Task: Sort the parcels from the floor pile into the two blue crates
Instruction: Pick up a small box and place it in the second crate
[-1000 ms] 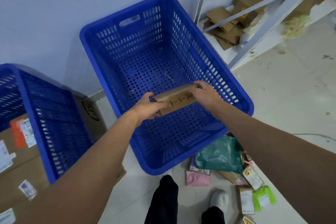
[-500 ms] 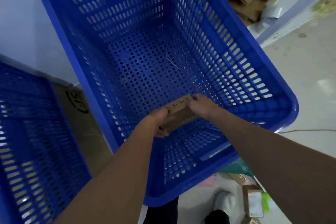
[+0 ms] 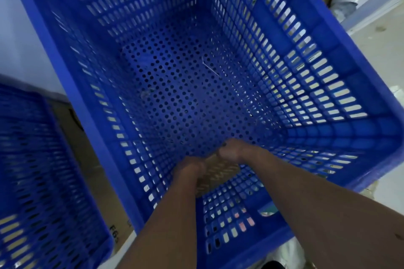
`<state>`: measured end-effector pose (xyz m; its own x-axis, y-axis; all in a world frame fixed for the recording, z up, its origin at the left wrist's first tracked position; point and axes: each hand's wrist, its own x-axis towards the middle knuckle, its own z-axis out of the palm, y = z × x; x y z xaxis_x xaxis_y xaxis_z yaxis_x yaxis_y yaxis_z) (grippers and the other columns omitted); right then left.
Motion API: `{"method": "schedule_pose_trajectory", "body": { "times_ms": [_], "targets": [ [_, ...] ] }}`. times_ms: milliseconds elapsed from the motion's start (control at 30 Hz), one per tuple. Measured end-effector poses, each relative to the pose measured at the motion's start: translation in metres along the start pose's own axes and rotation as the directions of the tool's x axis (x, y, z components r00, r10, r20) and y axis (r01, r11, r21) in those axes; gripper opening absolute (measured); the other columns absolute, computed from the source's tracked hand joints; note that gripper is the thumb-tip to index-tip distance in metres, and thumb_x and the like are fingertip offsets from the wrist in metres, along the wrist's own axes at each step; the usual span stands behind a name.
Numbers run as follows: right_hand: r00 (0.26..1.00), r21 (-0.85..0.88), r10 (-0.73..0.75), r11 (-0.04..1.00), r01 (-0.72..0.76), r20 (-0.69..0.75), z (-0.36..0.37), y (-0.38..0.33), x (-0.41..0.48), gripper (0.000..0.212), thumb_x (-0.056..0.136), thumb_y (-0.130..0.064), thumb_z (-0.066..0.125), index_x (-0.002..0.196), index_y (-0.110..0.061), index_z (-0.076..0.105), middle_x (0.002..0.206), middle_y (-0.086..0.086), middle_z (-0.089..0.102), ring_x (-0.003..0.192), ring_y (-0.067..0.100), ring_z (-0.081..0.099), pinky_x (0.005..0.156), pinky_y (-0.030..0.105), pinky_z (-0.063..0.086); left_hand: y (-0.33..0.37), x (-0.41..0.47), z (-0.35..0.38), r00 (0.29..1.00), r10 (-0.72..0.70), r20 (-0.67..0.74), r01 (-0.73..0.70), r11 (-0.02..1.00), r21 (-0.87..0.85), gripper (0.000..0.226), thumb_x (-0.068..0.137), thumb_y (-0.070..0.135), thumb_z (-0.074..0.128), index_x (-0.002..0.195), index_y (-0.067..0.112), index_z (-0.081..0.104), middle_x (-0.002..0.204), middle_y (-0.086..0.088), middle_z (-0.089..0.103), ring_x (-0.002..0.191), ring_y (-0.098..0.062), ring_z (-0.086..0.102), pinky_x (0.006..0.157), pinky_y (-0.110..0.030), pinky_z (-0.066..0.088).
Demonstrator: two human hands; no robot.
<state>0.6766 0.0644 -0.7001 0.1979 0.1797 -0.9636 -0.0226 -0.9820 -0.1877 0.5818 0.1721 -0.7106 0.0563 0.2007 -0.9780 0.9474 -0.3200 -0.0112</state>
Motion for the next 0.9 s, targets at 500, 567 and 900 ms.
{"method": "schedule_pose_trajectory", "body": {
  "times_ms": [500, 567, 900],
  "targets": [
    [1.0, -0.118, -0.006, 0.993, 0.009, 0.028, 0.004, -0.005, -0.024, 0.051, 0.099, -0.032, 0.045, 0.145, -0.011, 0.043, 0.145, 0.007, 0.045, 0.128, 0.025, 0.048, 0.109, 0.034, 0.039, 0.001, -0.012, -0.006, 0.973, 0.184, -0.136, -0.127, 0.929, 0.347, 0.037, 0.105, 0.04, 0.038, 0.11, 0.01, 0.059, 0.124, -0.01, 0.06, 0.096, -0.023, 0.055, 0.083, -0.03, 0.047],
    [1.0, -0.128, 0.006, 0.992, -0.006, -0.002, -0.002, -0.005, -0.041, 0.056, 0.1, -0.032, 0.045, 0.151, -0.011, 0.036, 0.15, 0.008, 0.041, 0.134, 0.025, 0.043, 0.11, 0.034, 0.035, 0.002, -0.023, -0.011, 0.968, 0.214, -0.131, -0.16, 0.929, 0.334, 0.043, 0.105, 0.04, 0.035, 0.119, 0.008, 0.06, 0.125, -0.01, 0.059, 0.095, -0.022, 0.052, 0.084, -0.03, 0.046],
    [0.984, -0.264, -0.105, 0.962, 0.064, -0.141, -0.033, 0.014, -0.143, 0.038, 0.101, -0.035, 0.04, 0.125, -0.011, 0.057, 0.132, 0.005, 0.054, 0.11, 0.025, 0.055, 0.088, 0.033, 0.042, 0.019, -0.121, -0.029, 0.918, 0.329, -0.221, -0.231, 0.896, 0.378, 0.048, 0.104, 0.041, 0.037, 0.121, 0.003, 0.061, 0.128, -0.016, 0.062, 0.115, -0.034, 0.059, 0.092, -0.037, 0.046]
  ]
}}
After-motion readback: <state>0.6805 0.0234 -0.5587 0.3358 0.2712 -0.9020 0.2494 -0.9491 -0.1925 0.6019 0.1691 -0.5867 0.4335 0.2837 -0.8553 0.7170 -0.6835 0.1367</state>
